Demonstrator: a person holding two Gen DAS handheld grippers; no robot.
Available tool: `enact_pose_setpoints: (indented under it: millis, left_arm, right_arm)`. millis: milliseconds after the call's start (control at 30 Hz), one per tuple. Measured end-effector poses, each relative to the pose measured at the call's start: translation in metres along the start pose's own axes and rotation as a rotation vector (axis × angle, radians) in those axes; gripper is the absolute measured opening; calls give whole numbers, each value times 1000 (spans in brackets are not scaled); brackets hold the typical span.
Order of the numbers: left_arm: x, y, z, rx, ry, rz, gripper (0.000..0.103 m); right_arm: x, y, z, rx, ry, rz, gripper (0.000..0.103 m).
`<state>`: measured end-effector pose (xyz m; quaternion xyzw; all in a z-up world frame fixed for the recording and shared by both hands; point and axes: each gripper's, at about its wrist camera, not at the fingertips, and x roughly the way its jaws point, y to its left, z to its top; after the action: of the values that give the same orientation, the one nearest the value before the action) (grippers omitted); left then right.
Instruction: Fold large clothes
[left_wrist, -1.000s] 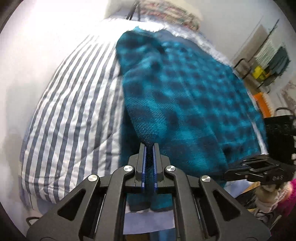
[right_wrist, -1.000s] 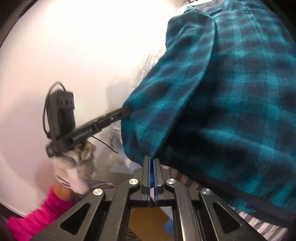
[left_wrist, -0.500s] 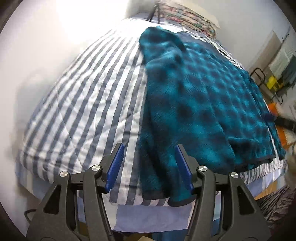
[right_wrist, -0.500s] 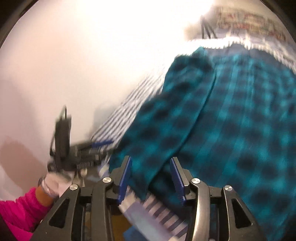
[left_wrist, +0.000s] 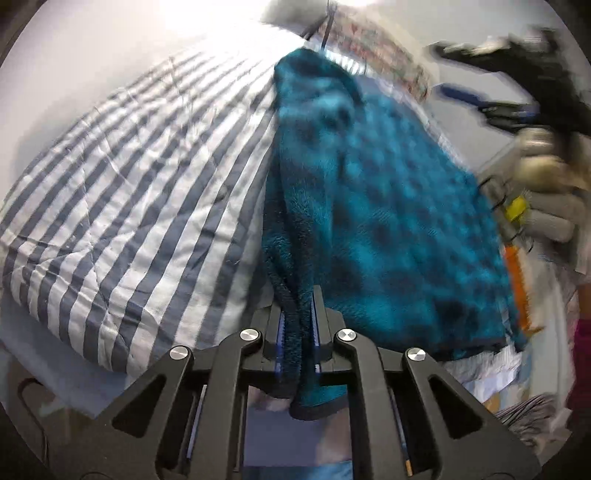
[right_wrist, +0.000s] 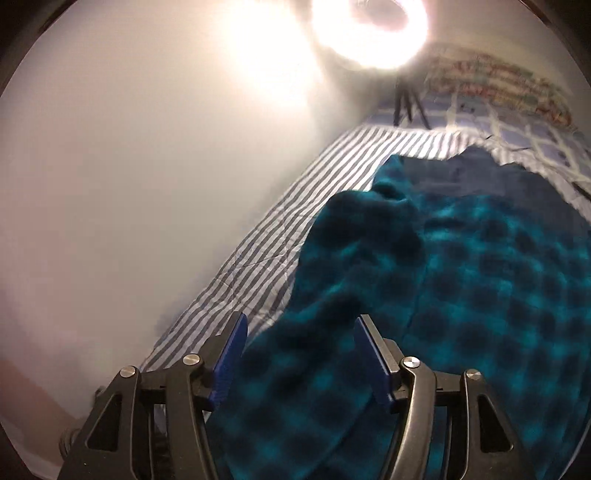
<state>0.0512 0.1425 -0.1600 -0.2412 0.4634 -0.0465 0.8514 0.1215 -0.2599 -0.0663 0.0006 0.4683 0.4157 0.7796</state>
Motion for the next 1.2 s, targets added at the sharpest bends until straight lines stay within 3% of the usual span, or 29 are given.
enact_pose_setpoints:
  millis: [100,233,367,567,767,833,900,967,1033,1200]
  left_arm:
    - [-16,-10,-1,-16,-70,-19,8]
    - [-27,-23,-5,-1,-103,-53,8]
    - [-30,-31,-3,38,-121,-36,8]
    - [-25,-20,-1,3,-106,-49,7]
    - [-23,-19,-2,29,-106,-32,7]
    - [-24,-21,-3,34,-110,-25,7]
    - [-27,-26,-5,46,-113,-14,7]
    - [-28,-31,-5,58,-115,-11,7]
    - [-30,-37,-5,78,-125,-5,7]
    - [-34,-56,-8,146,-145,8,7]
  right_arm:
    - [39,6,22,-18,63,-17,64]
    - [93,15,48,-27,137,-71,64]
    - [144,26,65,-91,211,-201,64]
    - [208,27,79,-159,278,-402,64]
    - [235,10,90,-93,287,-419,64]
    - [239,9,90,-102,288,-433,58]
    - [240,6,92,-113,276,-452,44]
    - [237,2,94,-121,263,-455,18]
    - [225,-8,97,-78,239,-408,6]
    - [183,-46,108,97,101,-169,5]
